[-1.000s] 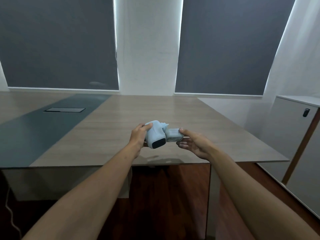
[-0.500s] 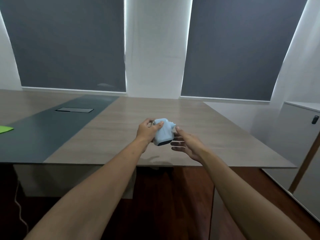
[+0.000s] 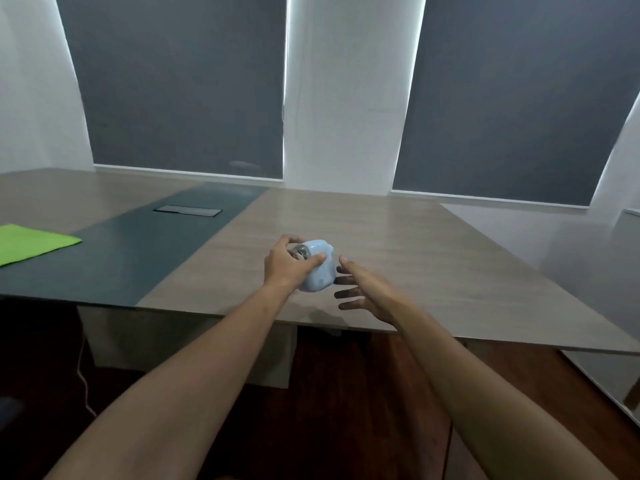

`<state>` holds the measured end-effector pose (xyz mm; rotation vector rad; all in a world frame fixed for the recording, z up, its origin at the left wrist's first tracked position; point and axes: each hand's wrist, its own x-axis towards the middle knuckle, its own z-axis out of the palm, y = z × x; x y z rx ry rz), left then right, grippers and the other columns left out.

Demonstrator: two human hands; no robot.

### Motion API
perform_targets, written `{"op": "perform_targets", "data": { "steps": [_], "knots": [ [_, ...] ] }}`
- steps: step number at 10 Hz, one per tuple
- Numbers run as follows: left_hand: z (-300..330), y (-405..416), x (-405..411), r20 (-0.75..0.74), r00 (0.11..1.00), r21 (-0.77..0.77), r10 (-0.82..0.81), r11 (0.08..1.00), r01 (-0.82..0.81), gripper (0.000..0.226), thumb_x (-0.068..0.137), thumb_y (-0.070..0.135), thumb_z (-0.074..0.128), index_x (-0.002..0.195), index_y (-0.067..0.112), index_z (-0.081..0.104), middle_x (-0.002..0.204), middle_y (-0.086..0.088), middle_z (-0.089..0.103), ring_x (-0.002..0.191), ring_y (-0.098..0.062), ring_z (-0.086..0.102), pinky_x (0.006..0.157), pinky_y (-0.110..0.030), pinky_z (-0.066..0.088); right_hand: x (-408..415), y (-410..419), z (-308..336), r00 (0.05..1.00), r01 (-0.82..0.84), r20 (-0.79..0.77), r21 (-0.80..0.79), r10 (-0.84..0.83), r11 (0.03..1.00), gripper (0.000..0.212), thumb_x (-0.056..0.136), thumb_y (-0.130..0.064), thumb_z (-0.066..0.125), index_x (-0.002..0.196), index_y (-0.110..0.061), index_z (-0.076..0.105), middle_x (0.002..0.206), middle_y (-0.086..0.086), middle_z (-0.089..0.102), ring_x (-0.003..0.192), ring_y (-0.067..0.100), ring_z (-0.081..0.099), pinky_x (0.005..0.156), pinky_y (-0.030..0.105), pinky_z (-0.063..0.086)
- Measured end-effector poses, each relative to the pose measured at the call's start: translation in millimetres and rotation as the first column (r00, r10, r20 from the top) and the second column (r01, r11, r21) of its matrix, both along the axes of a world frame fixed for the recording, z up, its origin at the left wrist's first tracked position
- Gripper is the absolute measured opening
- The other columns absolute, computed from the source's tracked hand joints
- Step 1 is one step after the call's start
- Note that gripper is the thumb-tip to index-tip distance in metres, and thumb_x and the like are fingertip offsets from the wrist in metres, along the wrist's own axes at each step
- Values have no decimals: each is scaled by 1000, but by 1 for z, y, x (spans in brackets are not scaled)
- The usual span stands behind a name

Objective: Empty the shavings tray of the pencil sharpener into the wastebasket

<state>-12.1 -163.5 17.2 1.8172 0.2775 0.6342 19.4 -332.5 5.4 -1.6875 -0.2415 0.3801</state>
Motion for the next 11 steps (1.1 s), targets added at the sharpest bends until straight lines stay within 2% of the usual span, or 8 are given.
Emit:
{"op": "perform_targets", "data": {
  "steps": [1,2,3,4,5,9,10,11],
  "knots": [
    [-5,23,-5,-18,995,82,98,992,-96,49,62,33,88,101,26,59,99,0,65,93,-22,65,81,-32,53,2,22,-4,998,31,57,-44,-29,999,54,93,-53,52,130,-14,58,122,9,63,98,28,67,74,39,59],
    [-14,45,-10,-16,979,141,201,970,-197,50,60,31,87,99,27,55,104,-3,68,91,-24,65,74,-27,44,6,40,-14,953,136,291,-185,-78,973,45,94,-50,51,114,-13,67,106,5,68,96,23,64,86,42,57],
    [-23,64,-14,-7,957,197,290,939,-283,50,63,27,84,104,23,56,112,-8,63,95,-27,62,75,-26,40,11,58,-24,868,212,495,-310,-33,927,38,94,-44,54,110,-14,72,108,3,73,104,20,64,89,30,47],
    [-32,82,-16,-3,944,234,331,918,-321,51,67,24,82,110,20,56,116,-10,57,98,-30,61,79,-28,40,22,76,-37,815,191,569,-437,107,879,46,95,-43,52,124,-12,67,128,6,68,121,21,59,97,28,42],
    [-41,100,-14,10,931,267,365,896,-354,52,67,23,83,112,21,55,116,-10,55,99,-31,61,80,-30,43,34,92,-47,778,185,592,-535,210,824,54,95,-46,48,133,-10,60,138,9,61,131,25,52,108,34,38],
    [-57,125,-2,8,912,290,410,872,-394,62,66,29,86,118,21,54,121,-10,56,106,-29,62,84,-35,51,50,106,-67,803,192,563,-551,193,812,56,94,-51,44,132,-13,60,135,10,62,128,28,52,106,41,42],
    [-57,122,-3,36,905,350,423,843,-408,79,61,41,88,128,20,51,129,-11,55,116,-31,56,92,-39,49,52,94,-65,787,220,588,-553,189,804,57,95,-52,43,134,-14,58,138,10,60,131,27,49,108,40,40],
    [-48,112,-2,124,902,493,414,763,-419,86,65,54,81,137,18,48,147,-12,47,140,-32,40,112,-45,37,54,79,-59,793,262,587,-568,161,780,58,96,-52,42,138,-13,55,142,9,56,134,26,46,111,39,37]
  ]
}}
